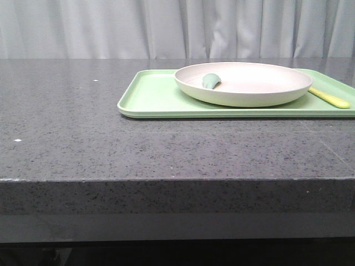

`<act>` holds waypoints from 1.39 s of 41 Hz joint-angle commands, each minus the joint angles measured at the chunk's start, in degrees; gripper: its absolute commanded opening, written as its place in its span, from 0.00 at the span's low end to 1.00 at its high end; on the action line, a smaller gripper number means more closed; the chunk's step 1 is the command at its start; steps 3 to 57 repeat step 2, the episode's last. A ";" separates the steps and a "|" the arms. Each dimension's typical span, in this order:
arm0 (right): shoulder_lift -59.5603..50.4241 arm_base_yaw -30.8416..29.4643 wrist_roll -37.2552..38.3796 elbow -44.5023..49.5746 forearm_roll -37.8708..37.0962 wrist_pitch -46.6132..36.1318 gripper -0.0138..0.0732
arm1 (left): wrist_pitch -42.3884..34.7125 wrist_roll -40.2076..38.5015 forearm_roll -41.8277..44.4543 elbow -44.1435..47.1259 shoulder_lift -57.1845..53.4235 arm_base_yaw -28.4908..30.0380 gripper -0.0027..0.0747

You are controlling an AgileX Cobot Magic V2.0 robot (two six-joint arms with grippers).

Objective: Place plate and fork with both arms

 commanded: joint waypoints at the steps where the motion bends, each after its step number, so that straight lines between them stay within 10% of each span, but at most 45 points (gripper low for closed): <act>1: -1.06 -0.12 -0.37 -0.21 -0.41 -4.10 0.02 | -5.08 -0.41 -0.30 0.10 -1.17 0.11 0.01; 57: -1.06 -0.12 -0.37 -0.21 -0.41 -4.10 0.02 | -5.08 -0.41 -0.30 0.10 -1.17 0.11 0.01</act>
